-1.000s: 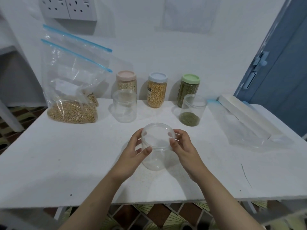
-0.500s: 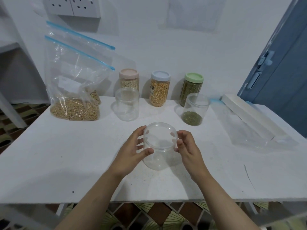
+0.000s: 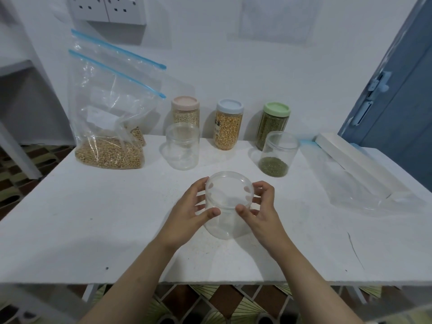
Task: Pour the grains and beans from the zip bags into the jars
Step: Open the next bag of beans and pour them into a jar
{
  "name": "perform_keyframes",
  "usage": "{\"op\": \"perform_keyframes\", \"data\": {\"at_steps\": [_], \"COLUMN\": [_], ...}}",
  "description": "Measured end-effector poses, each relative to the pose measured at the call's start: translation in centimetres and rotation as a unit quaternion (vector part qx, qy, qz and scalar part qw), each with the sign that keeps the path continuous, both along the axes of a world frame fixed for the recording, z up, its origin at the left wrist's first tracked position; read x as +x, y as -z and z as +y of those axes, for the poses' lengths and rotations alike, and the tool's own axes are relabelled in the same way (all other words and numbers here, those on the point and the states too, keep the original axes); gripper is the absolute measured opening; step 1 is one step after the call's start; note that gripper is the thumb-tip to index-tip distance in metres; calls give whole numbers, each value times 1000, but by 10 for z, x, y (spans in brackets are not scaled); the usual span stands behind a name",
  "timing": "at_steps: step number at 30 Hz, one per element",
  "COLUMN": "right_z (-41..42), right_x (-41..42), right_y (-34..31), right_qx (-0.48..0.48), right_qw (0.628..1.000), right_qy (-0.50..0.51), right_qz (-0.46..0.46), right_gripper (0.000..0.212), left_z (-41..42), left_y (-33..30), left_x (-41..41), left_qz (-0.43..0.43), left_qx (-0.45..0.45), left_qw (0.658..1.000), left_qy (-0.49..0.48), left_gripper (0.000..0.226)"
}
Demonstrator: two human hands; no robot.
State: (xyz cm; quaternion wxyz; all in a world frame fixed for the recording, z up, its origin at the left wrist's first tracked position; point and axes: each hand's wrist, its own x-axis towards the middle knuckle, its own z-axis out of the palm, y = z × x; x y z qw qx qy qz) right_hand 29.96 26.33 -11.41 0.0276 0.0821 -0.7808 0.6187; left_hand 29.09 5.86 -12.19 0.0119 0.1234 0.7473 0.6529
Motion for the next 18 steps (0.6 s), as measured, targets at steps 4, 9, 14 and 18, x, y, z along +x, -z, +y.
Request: {"op": "perform_keyframes", "data": {"at_steps": [4,9,14,18], "right_z": [13,0,9,6], "right_x": [-1,3,1,3], "right_y": [-1,-8,-7,-6], "right_qx": [-30,4,-25,8], "right_qw": [1000,999,1000,1000], "right_qy": [5,-19,8,-16], "right_qz": [-3,-29,-14,-23], "right_gripper": [36,70,45,52], "left_z": [0,1,2,2], "left_y": [-1,-3,-1,1], "left_x": [0,1,1,2], "left_qz": [-6,-2,-13,-10], "left_qx": [7,9,16,12], "left_qw": [1000,1000,1000,1000], "left_qy": [4,3,7,6], "left_gripper": [76,75,80,85]}}
